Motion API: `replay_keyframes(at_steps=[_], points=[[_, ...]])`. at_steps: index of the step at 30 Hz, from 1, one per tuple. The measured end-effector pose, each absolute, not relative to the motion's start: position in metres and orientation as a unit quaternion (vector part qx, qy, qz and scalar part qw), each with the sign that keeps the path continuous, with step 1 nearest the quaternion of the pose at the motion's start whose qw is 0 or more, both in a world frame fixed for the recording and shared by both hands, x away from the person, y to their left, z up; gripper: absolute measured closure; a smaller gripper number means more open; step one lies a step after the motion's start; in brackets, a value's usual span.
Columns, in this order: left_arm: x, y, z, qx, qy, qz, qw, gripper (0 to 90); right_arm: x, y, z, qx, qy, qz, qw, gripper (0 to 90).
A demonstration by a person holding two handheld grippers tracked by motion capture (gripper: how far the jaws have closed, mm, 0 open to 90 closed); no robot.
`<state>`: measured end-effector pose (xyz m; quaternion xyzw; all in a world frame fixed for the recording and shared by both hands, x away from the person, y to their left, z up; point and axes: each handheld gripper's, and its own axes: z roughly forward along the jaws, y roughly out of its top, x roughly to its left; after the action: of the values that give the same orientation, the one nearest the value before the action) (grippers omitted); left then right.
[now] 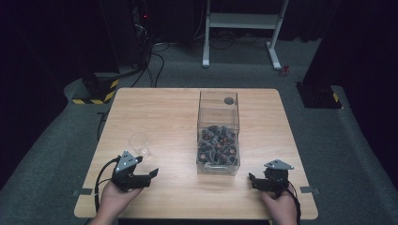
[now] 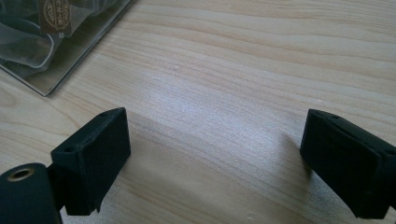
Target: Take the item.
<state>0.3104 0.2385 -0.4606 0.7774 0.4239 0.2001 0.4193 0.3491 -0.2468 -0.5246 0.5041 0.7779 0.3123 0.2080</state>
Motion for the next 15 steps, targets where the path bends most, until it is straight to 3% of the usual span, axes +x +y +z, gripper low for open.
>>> replay_keyframes(at_steps=[15], points=[[0.319,0.211,-0.451,0.779,0.405,0.201,0.435,23.7,0.349,-0.247,-0.525,0.502,0.779,0.313,0.207,8.3]])
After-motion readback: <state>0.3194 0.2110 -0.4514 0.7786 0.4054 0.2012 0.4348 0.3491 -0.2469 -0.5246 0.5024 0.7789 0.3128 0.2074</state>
